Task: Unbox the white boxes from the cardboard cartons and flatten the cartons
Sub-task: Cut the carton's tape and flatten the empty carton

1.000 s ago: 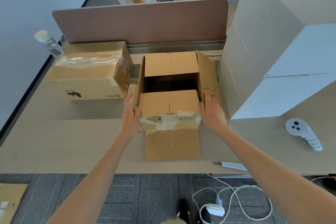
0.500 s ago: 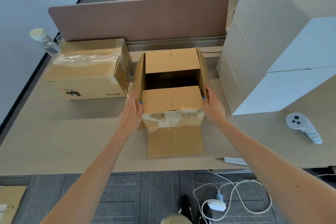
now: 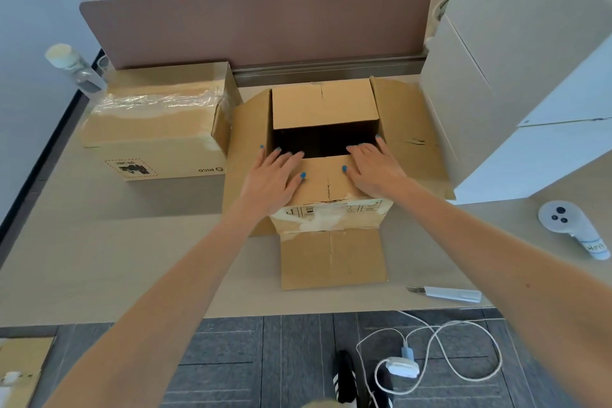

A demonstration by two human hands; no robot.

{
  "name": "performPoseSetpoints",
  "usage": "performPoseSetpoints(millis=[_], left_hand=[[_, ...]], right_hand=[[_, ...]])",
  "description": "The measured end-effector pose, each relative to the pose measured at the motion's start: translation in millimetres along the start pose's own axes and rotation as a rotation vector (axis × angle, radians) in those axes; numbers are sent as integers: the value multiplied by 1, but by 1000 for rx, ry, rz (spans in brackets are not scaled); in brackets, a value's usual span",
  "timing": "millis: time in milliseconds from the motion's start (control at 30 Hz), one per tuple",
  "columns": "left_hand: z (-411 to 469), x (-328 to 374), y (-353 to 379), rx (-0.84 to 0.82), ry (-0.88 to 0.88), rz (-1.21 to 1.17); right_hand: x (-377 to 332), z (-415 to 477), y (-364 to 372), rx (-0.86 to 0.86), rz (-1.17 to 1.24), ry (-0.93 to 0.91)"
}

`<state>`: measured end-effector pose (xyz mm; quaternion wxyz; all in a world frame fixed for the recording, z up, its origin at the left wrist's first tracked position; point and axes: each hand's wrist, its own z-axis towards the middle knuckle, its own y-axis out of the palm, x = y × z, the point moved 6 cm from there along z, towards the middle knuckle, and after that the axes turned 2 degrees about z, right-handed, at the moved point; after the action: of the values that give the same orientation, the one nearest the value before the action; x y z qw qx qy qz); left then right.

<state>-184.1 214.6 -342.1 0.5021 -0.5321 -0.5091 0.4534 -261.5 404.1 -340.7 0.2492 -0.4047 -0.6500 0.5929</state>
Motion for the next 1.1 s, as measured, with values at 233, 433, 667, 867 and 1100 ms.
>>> performPoseSetpoints(millis=[233,433,667,867,1100], left_hand=[[5,7,-42,195,1,-102],[-17,5,-100,292,33,-267],[-60,23,-118,-61,-76,-647],[-89,36,-78,-249,-109,-603],[-97,37,-19,-151,-182,-178]], right_hand=[[-8,0,-46,142,216,4],[-12,-25,-97,254,348,-1],[-34,-69,-124,92,320,-130],[-38,-93,-80,-205,305,-146],[-27,-106,-23,-178,120,-118]])
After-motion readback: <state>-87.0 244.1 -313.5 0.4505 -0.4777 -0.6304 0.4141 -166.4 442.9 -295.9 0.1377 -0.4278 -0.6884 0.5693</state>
